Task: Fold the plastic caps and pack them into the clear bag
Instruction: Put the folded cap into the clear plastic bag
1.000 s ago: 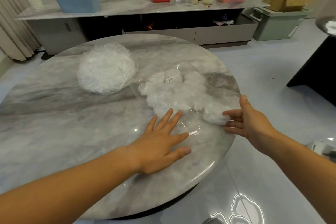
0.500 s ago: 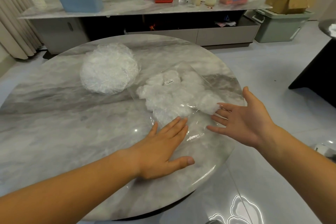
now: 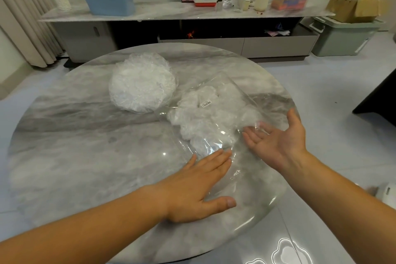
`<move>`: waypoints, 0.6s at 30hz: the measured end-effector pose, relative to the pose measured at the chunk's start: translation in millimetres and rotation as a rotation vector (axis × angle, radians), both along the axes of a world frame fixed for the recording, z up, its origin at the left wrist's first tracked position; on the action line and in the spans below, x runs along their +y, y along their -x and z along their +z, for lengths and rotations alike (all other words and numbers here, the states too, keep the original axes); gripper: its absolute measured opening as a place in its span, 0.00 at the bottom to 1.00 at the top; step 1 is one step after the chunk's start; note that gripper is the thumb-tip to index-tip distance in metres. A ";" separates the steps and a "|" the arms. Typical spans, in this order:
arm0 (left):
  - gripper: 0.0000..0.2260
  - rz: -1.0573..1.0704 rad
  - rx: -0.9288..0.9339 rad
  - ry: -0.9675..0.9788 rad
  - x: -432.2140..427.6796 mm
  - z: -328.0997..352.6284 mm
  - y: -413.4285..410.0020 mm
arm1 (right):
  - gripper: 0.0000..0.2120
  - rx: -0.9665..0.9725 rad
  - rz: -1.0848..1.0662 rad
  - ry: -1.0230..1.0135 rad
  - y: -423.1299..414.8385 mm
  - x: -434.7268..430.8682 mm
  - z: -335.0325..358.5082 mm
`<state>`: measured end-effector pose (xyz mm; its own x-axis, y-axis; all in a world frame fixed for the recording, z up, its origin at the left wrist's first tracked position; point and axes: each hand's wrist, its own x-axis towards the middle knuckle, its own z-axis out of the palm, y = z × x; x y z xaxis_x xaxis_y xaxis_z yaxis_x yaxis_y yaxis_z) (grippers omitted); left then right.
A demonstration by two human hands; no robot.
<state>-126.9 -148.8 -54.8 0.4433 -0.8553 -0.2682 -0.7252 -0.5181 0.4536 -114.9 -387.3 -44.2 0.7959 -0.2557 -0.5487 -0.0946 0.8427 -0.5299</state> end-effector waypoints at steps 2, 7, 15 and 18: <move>0.38 -0.001 0.008 0.010 1.2 -1.3 -1.7 | 0.37 -0.008 -0.071 -0.026 -4.0 4.5 0.2; 0.38 -0.001 0.025 0.027 3.3 -4.3 -4.3 | 0.35 0.033 -0.144 -0.018 -9.0 2.7 -4.1; 0.37 0.000 0.028 0.002 3.3 0.0 -4.4 | 0.37 -0.036 -0.013 -0.011 -4.3 -6.0 -8.1; 0.38 -0.001 0.002 -0.030 3.7 -2.5 -4.8 | 0.35 -0.022 -0.029 -0.013 4.2 -10.4 -3.9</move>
